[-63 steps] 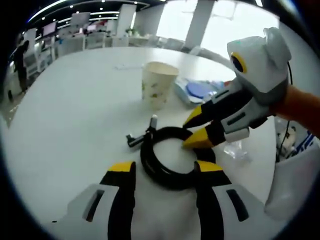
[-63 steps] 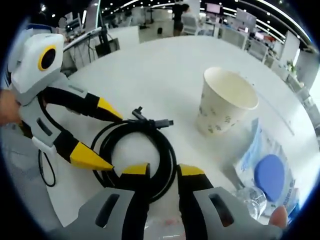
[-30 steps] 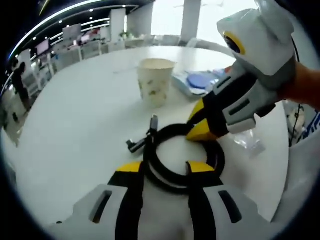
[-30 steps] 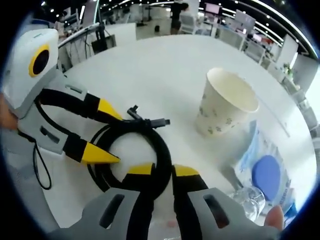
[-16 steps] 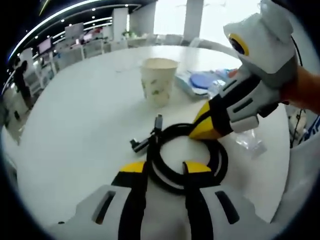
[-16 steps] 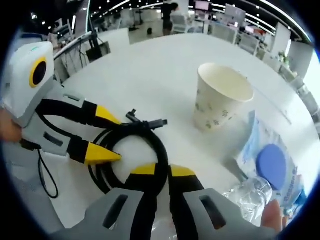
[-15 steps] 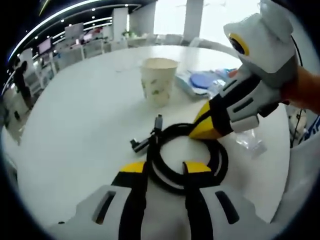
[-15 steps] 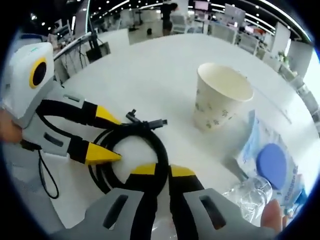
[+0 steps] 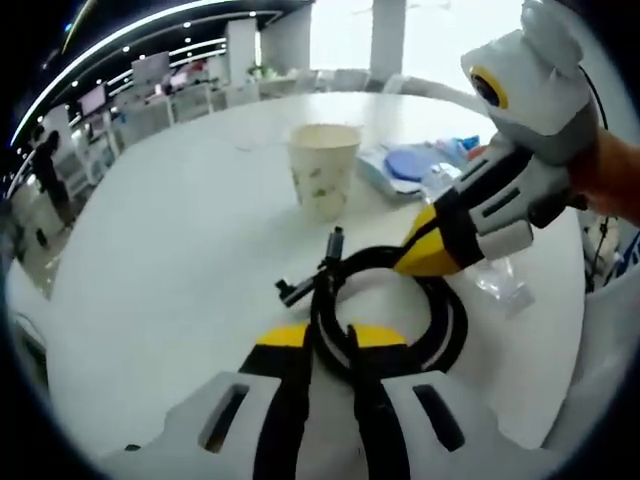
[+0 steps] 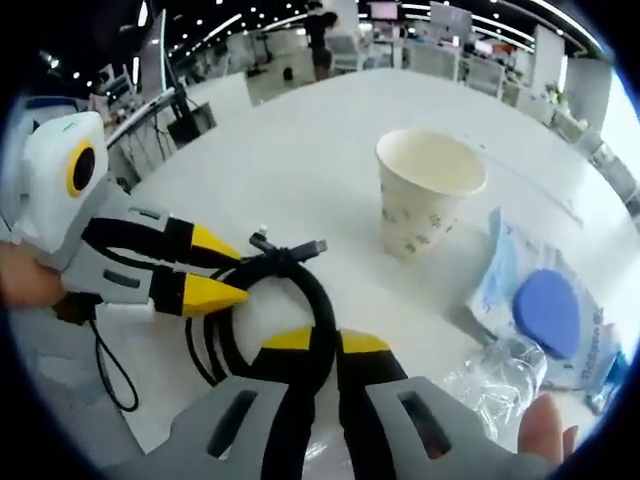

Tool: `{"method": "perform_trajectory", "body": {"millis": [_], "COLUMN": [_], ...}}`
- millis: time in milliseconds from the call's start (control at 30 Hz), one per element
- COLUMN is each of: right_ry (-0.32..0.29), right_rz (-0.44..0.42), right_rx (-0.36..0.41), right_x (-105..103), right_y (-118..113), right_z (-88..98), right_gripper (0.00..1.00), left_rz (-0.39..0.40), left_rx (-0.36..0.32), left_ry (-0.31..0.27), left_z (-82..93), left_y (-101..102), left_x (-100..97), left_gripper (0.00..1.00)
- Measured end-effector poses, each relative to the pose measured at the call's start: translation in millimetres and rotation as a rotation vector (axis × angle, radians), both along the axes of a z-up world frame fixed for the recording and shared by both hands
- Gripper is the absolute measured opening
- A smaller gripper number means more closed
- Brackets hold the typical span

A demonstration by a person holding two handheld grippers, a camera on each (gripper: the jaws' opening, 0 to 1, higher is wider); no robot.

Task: Arrange the tabletop items into an orderly group along one side of the table until the central work area is clear of visible clutter.

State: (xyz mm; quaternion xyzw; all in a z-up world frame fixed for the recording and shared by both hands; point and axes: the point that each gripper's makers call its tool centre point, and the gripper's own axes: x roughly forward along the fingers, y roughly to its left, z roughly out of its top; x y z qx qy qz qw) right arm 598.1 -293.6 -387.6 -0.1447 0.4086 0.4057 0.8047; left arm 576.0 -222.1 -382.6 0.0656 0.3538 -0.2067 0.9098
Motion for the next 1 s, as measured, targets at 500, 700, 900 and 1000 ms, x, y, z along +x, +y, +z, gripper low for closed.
{"method": "perform_trajectory", "body": {"millis": [500,700,900,1000], "right_ry": [0.023,-0.003,-0.032,-0.044], "right_rz": [-0.046,-0.053,-0.072,-0.089], "right_rx": [0.092,0.108,0.142,0.168], "right_x": [-4,-5,-4,-2], "right_y": [-4,-12,-24,-33], "right_z": [20.5,32.9,52.8,65.6], "right_gripper": [0.04,0.04,0.04,0.04], "left_rz": [-0.029,-0.053,-0.073,-0.092], "left_rx": [0.014,0.033,0.033,0.040], "left_ry": [-0.042,-0.058,-0.094,-0.116], "left_z": [30.7,41.4,63.7,76.3], "left_y": [-4,-11,-23,-31], "left_x": [-1.1,-1.3,1.6,3.9], "left_gripper": [0.08,0.08,0.08,0.07]}}
